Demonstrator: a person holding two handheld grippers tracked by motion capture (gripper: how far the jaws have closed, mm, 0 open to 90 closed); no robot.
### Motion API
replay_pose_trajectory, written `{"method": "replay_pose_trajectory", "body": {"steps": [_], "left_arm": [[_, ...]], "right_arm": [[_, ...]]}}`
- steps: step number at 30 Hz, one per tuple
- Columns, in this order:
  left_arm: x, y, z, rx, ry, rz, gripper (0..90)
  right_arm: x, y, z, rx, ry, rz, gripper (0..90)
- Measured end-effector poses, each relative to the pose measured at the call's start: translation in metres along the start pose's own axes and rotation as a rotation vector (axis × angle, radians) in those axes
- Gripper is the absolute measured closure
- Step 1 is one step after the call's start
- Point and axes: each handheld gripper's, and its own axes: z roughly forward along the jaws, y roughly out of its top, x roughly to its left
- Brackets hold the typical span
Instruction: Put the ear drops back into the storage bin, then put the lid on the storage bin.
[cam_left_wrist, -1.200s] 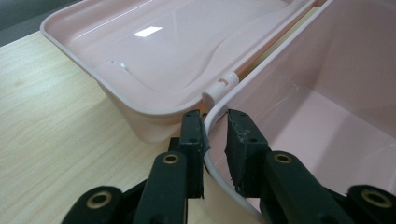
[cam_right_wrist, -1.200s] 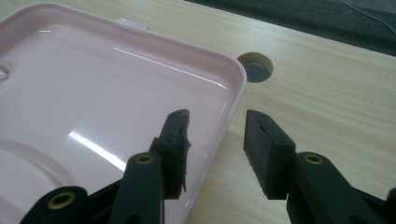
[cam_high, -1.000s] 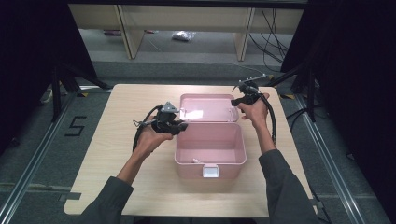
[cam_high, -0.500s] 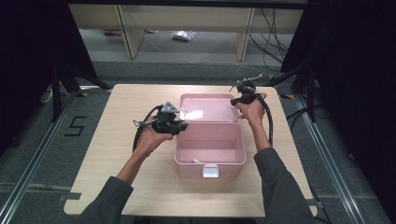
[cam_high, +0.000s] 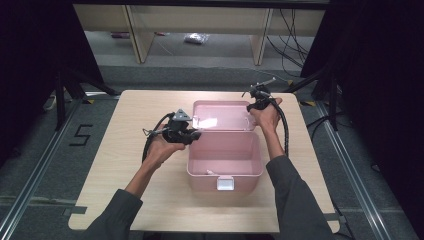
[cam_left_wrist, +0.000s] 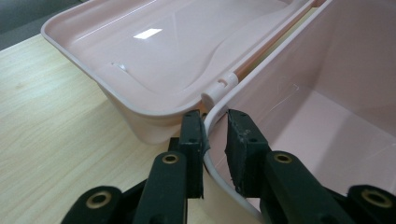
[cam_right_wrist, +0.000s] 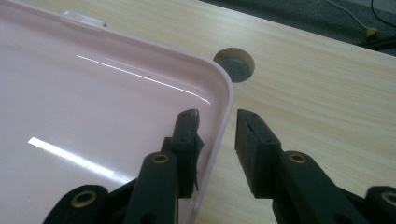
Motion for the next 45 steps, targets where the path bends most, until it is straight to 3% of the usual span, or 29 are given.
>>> {"method": "replay_pose_trajectory", "body": {"steps": [1,3,7,9,10,11,12,21,28,45], "left_arm": [[0.000,0.000,0.000,0.000,0.000,0.000,76.2],[0.000,0.000,0.000,0.000,-0.001,0.000,76.2],[0.000,0.000,0.000,-0.001,-0.002,0.001,76.2],[0.001,0.000,0.000,-0.001,-0.003,-0.001,76.2],[0.000,0.000,0.000,-0.003,-0.004,-0.005,76.2],[0.000,0.000,0.001,-0.007,-0.003,-0.005,76.2],[0.000,-0.001,0.000,-0.007,-0.003,-0.004,76.2],[0.000,0.000,0.000,-0.005,-0.001,0.000,76.2],[0.000,0.000,0.000,-0.004,0.002,0.001,76.2],[-0.001,0.000,0.001,-0.007,0.007,0.000,76.1]], "right_arm": [[0.001,0.000,0.000,0.002,0.003,0.020,69.7],[-0.001,0.000,0.000,-0.001,-0.001,-0.004,69.8],[0.000,0.000,-0.001,-0.002,-0.001,-0.006,70.2],[0.001,0.000,0.000,0.003,0.001,0.017,70.3],[-0.001,0.000,0.001,0.000,-0.001,-0.009,70.3],[0.002,0.000,0.001,0.010,-0.006,0.023,70.4],[-0.001,0.000,0.001,0.001,-0.005,-0.006,70.5],[-0.001,-0.001,0.006,0.013,-0.016,-0.005,71.2],[-0.001,0.000,0.008,0.020,-0.008,0.007,77.0],[0.009,0.005,-0.001,0.011,-0.087,0.016,81.7]]}}
